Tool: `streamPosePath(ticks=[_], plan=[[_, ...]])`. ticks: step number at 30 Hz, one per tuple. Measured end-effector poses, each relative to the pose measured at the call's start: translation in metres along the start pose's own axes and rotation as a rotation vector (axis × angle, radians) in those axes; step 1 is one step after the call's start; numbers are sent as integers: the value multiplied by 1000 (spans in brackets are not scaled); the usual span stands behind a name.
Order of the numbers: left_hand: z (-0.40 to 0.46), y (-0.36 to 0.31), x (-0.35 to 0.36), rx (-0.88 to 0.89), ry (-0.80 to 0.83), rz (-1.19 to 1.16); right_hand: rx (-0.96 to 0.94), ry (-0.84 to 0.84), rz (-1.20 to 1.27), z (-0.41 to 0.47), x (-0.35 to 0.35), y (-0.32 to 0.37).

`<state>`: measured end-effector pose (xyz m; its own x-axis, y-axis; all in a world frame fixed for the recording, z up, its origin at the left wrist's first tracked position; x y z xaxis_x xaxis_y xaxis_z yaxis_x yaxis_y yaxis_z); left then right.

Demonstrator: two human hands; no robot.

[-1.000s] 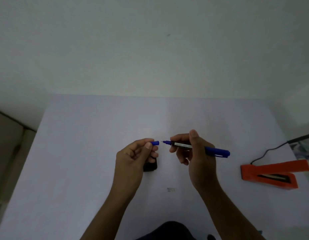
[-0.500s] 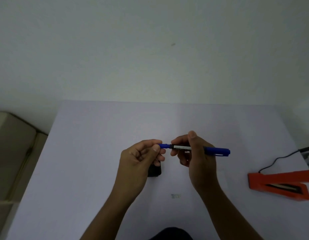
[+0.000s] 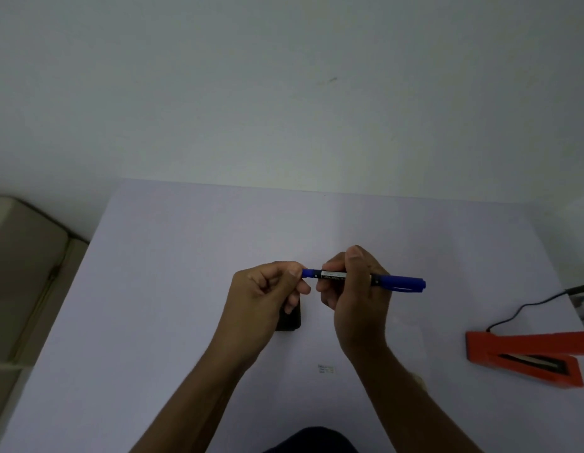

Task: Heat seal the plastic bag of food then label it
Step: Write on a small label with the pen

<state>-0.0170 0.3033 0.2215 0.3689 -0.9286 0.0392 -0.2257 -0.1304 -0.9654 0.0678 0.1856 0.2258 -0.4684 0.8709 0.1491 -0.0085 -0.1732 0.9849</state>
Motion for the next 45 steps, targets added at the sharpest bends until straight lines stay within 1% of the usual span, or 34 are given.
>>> streamPosePath(ticks=[3,5,6,8,10,12,16,18,19,21,24,26,29,33,35,39,42,45], plan=[[4,5,-7,-20,18,77,21,62,15,6,3,-11],[9,6,-13,-18,27,151,87,139,4,15,5,-25],[13,7,-17,-9,12,194,139,187,-9,19,6,-35],[23,10,-32,19,-70,300,254,240,5,23,3,-61],[31,20,-51,18,-147,443,385,219,53,22,-6,-93],[38,43,-71,-45,-158,593,503,172,47,15,-18,-125],[51,111,-92,-258,-95,778,738,87,-129,-5,-42,-187],[54,136,-90,-315,-88,837,812,62,-216,-17,-50,-210],[56,144,-87,-314,-94,862,821,64,-259,-22,-52,-218],[60,158,-80,-306,-92,914,803,126,-383,-28,-52,-230],[67,181,-68,-354,-17,966,804,238,-525,-34,-47,-244],[71,196,-60,-382,18,962,804,264,-585,-35,-45,-253],[77,212,-53,-409,3,910,787,259,-608,-35,-44,-262],[86,219,-45,-333,-93,775,790,187,-539,-30,-41,-267],[95,220,-42,-301,-89,693,788,144,-491,-22,-36,-269],[125,217,-41,-220,-31,551,745,72,-501,18,-26,-273],[160,202,-47,-146,-34,523,705,57,-553,62,-17,-279],[202,194,-53,-169,-10,530,700,49,-523,105,-9,-283]])
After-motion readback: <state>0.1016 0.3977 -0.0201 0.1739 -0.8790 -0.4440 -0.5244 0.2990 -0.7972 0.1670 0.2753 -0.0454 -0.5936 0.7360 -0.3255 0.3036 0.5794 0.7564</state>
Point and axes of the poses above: each hand's wrist, its own z-axis towards the middle knuckle, its own x-axis out of the palm, y = z × x, the point moved 6 cm from there along z, towards the middle knuckle, and after that the axes turned 10 degrees about y, right-handed, at the moved point
